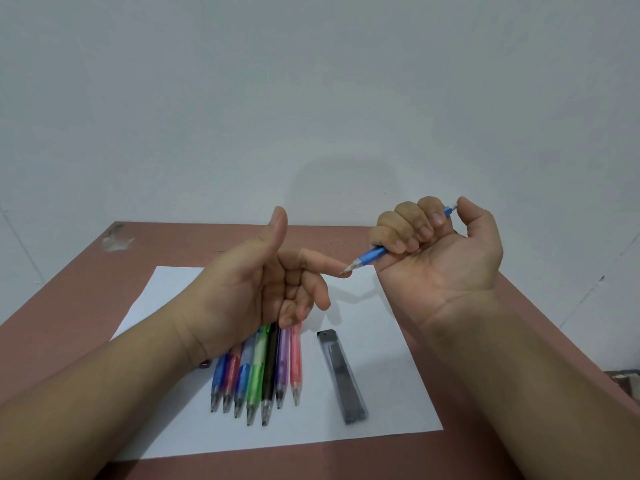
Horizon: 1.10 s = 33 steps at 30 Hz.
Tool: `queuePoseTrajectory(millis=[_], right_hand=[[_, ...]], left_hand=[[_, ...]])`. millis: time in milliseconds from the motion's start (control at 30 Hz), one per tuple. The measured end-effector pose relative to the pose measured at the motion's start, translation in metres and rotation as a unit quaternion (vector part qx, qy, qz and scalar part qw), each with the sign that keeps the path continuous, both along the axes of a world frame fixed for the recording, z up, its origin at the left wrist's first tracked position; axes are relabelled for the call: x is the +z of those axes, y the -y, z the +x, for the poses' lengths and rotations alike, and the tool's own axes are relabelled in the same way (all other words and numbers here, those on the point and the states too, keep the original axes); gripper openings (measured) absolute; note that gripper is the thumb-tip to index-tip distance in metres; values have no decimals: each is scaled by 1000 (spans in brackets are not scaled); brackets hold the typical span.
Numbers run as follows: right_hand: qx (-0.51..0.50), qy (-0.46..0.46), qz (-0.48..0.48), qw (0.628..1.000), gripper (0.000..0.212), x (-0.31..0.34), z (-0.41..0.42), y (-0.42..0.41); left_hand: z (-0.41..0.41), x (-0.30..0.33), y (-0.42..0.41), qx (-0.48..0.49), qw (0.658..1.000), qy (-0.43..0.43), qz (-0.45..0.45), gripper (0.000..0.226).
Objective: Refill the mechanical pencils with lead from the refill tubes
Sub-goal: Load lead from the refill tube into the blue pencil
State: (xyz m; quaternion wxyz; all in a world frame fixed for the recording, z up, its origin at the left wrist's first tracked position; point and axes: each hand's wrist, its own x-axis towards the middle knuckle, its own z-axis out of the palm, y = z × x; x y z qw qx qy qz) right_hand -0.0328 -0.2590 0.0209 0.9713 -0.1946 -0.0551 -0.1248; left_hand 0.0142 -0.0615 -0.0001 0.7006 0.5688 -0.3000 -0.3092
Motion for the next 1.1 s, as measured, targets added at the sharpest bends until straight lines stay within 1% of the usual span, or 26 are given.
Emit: queuePoseTrajectory(millis=[267,633,800,1100], right_hand=[[-1,4,-6,1000,37,0,1,1],[-1,8,-23,1000,40,0,0,0],[-3,8,-10,1000,37,0,0,1],[-2,10,-4,1000,39,0,1,1]], left_hand=[[0,0,0,-2,1000,1,-5,86],[0,0,0,-5,1000,2,-3,86],[0,0,0,-6,1000,0,-5,85],[0,0,0,-7,1000,-2,-9,86]])
